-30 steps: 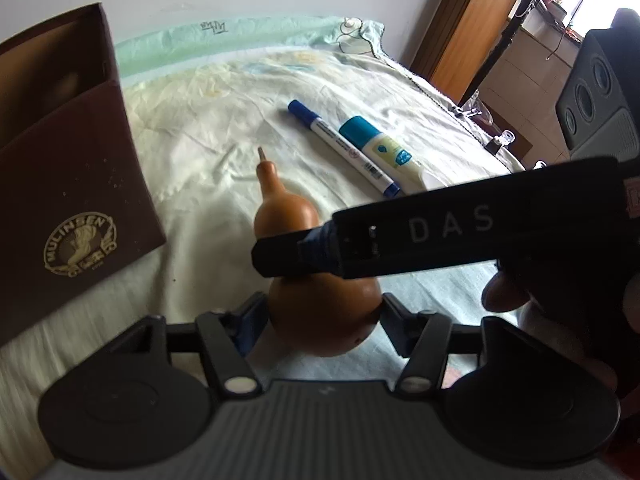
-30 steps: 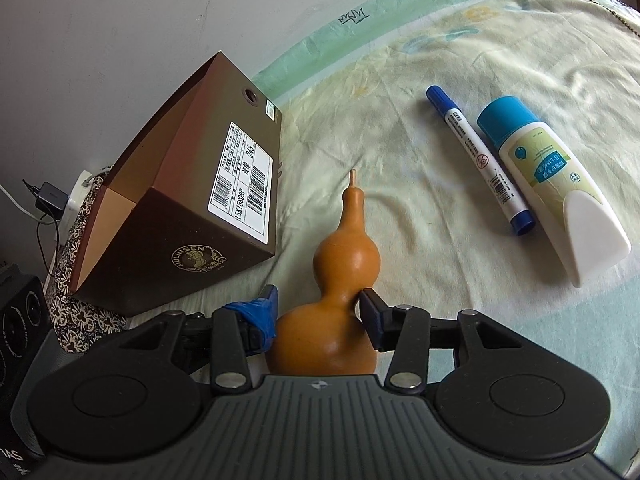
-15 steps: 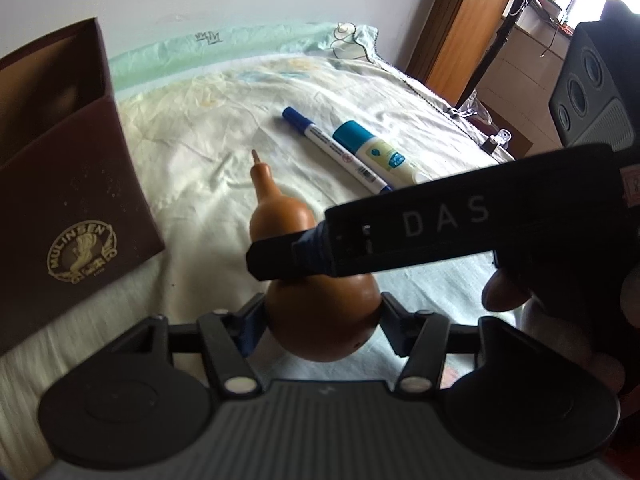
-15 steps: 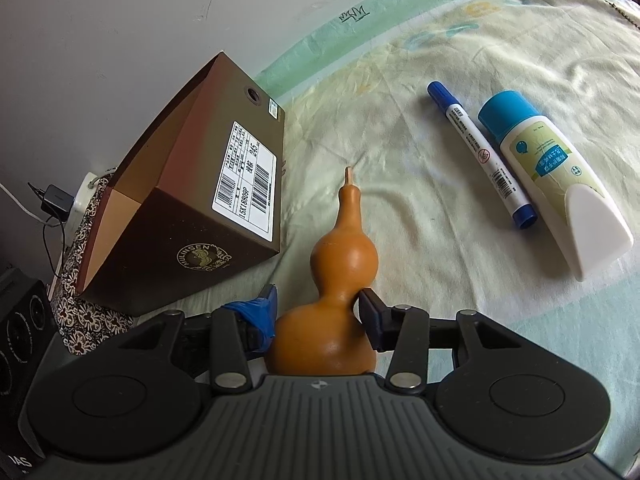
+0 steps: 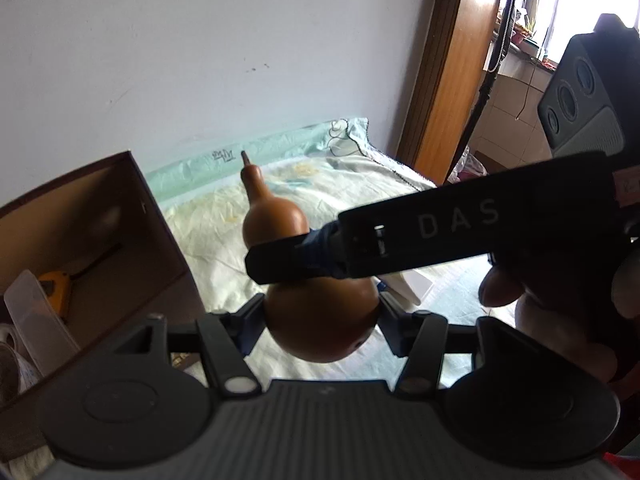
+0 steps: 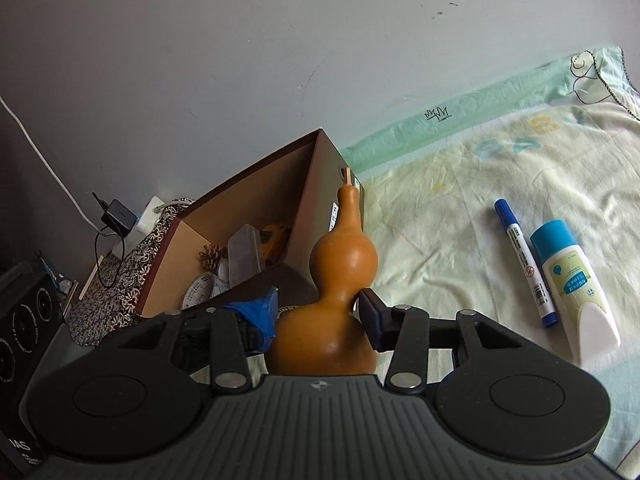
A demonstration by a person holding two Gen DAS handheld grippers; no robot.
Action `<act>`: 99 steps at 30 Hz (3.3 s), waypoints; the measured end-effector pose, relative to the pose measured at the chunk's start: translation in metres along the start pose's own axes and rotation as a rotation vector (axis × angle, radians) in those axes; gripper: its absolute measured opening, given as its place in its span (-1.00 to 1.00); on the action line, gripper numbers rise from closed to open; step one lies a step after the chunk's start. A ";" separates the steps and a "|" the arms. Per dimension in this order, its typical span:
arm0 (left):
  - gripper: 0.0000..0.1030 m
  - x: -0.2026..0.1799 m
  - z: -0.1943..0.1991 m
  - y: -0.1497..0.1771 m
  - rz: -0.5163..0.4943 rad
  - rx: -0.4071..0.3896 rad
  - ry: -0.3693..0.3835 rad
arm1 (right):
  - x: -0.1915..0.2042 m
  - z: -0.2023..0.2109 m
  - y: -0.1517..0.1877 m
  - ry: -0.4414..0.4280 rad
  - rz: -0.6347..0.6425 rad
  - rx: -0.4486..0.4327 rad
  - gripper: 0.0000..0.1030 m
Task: Organize rigid objects
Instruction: 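Carry the gourd with the right tool over the brown box, then lower the gourd into the box beside the tape measure and open the right tool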
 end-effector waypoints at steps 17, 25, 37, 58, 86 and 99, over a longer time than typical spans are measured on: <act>0.09 0.112 0.056 -0.037 0.093 -0.091 -0.099 | 0.106 -0.068 -0.050 -0.091 0.242 -0.007 -0.45; 0.07 0.173 0.036 -0.017 0.241 -0.022 -0.052 | 0.125 -0.128 -0.039 -0.051 0.298 0.134 -0.52; 0.08 0.204 0.004 0.012 0.370 0.123 -0.007 | 0.119 -0.170 -0.022 0.017 0.226 0.295 -0.56; 0.09 0.213 -0.003 0.019 0.368 0.186 -0.101 | 0.110 -0.187 -0.011 0.072 0.205 0.293 -0.55; 0.25 0.204 0.006 0.012 0.255 0.130 -0.260 | 0.106 -0.159 -0.024 0.102 0.154 0.146 -0.56; 0.32 0.198 0.010 0.012 0.210 0.109 -0.319 | 0.102 -0.145 -0.023 0.086 0.125 0.109 -0.56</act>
Point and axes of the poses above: each gripper's, at about its wrist camera, not at the fingertips, and z roughly against the way its jaws point, x to its left, y to its underside, the point moved 6 cm from there along -z, roughly the way its jaws point, and after that the axes turned 11 degrees about y, right-handed, at the moved point
